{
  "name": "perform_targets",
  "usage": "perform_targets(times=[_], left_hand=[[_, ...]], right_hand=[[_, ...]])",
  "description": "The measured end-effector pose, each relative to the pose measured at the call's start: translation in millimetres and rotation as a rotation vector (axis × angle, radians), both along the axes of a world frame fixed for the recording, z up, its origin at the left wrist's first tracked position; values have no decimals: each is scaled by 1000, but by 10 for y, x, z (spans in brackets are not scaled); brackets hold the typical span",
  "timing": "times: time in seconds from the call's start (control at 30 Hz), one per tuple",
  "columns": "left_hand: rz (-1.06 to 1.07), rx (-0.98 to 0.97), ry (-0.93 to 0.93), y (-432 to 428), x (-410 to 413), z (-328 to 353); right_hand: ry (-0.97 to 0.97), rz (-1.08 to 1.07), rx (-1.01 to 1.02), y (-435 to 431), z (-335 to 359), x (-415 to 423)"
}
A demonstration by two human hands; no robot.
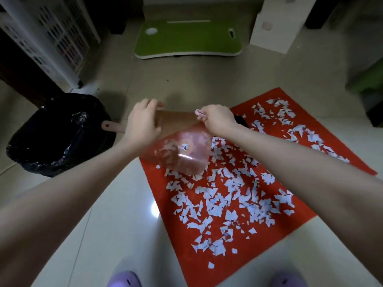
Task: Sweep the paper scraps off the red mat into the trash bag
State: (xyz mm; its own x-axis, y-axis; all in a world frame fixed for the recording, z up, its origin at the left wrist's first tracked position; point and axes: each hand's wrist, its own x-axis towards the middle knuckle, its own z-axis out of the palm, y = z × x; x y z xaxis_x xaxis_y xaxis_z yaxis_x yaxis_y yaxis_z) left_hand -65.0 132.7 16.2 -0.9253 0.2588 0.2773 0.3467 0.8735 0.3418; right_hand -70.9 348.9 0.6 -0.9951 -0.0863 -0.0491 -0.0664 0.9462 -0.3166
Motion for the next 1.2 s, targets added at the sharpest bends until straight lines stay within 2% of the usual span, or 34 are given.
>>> perform_targets(times=[0.1,0.2,0.33,0.53,0.63,0.77,0.87,0.97,1.07,1.2], left_hand=[[13,-221,-60,-89,-31,-45],[85,-424,-337,-155,-97,-119],[-8,-272,-685,-72,-35,-243],[35,-272,-518,19,-76,-301],[102,-179,-518,8,-151,-378],[264,178,-569,-44,-279,-495],[307,445,-625,2,-335,-483],[348,598,-688,77,-338,-425],[367,636,-732,76,-324,-398],[358,634,-774,-7,-312,-362]], right_hand=[[22,-38,-94,274,-124,-35],[92,-10,-33,455,-156,-83],[232,43,12,547,-158,-135],[171,-65,-138,571,-214,-193],[275,-202,-243,588,-187,-160],[381,-423,-169,718,-117,-144],[359,-457,-318,711,-192,-120],[286,-417,-570,608,-296,-72],[185,-458,-802,488,-397,-34],[-118,-461,-925,243,-567,76]])
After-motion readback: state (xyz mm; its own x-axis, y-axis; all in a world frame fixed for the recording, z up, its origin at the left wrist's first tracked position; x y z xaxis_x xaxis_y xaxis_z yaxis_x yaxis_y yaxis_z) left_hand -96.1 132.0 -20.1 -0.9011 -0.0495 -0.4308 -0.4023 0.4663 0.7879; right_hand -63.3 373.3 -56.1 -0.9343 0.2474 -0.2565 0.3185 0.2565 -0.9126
